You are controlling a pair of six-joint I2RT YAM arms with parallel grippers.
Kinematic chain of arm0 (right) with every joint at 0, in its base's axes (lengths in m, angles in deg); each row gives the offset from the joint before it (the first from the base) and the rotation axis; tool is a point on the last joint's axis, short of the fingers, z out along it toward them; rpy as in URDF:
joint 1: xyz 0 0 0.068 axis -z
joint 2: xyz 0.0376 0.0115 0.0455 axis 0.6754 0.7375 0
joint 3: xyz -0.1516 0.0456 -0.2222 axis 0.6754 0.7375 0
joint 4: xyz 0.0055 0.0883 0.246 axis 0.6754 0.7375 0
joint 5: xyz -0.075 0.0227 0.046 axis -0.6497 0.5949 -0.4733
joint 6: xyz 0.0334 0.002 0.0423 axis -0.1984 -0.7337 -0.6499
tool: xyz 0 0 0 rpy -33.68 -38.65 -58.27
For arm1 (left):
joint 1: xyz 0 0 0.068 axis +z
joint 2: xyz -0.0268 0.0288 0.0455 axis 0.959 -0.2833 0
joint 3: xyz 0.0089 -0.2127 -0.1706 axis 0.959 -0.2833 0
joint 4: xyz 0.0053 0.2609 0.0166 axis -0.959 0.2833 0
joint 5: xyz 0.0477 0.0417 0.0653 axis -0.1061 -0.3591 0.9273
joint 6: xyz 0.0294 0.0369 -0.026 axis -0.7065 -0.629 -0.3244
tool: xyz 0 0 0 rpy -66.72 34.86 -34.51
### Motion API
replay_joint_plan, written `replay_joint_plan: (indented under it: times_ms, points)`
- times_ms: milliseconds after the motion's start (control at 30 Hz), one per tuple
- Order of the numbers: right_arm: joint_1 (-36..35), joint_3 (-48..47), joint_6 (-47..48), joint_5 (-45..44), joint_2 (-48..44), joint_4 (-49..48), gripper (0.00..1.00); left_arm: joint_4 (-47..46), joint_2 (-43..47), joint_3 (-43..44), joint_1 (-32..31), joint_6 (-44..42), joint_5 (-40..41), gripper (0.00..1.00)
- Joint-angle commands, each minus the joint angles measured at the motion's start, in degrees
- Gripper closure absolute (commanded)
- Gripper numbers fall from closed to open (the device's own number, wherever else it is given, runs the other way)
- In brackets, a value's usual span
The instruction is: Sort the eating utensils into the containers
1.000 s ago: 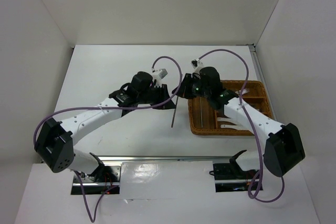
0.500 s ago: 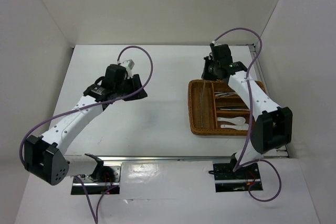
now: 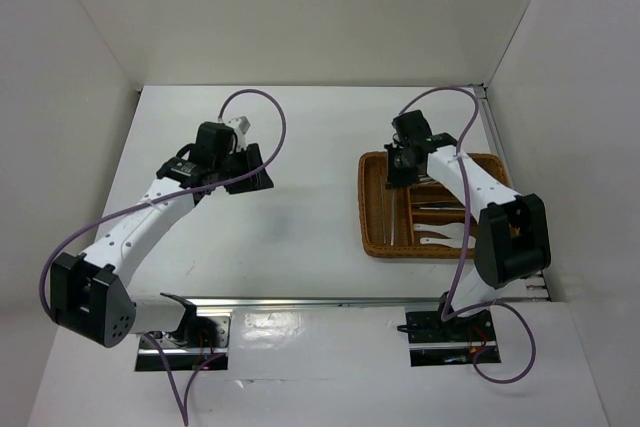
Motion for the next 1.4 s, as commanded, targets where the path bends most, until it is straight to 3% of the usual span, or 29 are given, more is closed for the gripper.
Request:
replay_joint_plan:
  times_ms: [0, 167, 200, 300, 533, 667, 833, 933, 1067, 1367]
  points:
    - [-0.5, 1.2, -1.1, 1.2, -1.8, -3.1, 0.89, -0.2, -1.2, 0.0, 0.6, -2.2, -1.1, 0.41]
    - [-1.0, 0.7, -1.6, 0.1, -0.1, -3.1, 0.77, -0.2, -1.2, 0.0, 0.6, -2.2, -1.1, 0.41]
    - [-1.0, -0.1, -1.6, 0.1, -0.1, -3.6, 0.69, -0.2, -1.2, 0.0, 0.6, -2.7, -0.4, 0.41]
    - [-1.0, -1.9, -1.6, 0.7, -0.6, -4.3, 0.57, 0.5, -1.2, 0.5, 0.6, -4.4, 0.8, 0.41]
    - [-1.0, -11.2, 0.1, 1.2, -2.0, -0.8, 0.43, 0.5, 1.6, 2.9, 0.6, -8.8, 2.9, 0.41]
    - [-1.0, -12.4, 0.7, 1.8, -7.2, -2.9, 0.34, -3.5, 4.6, 3.6, 0.6, -10.1, 2.3, 0.40]
    - [-1.0, -4.0, -0.6, 0.5, -20.3, -13.1, 0.11, -7.9, 6.9, 3.6, 0.6, -10.1, 1.7, 0.40]
    - [-1.0, 2.3, -0.6, 0.0, -27.5, -18.9, 0.00, -9.8, 8.3, 3.6, 0.6, -9.5, 5.4, 0.40]
    - [-1.0, 7.9, -1.8, 0.0, -34.5, -22.7, 0.00, -12.6, 9.6, 0.8, 0.6, -11.6, 8.2, 0.38]
    - [-1.0, 10.1, -3.9, -1.1, -35.7, -21.1, 0.00, -16.1, 15.9, -4.8, 0.6, -13.1, 8.3, 0.37]
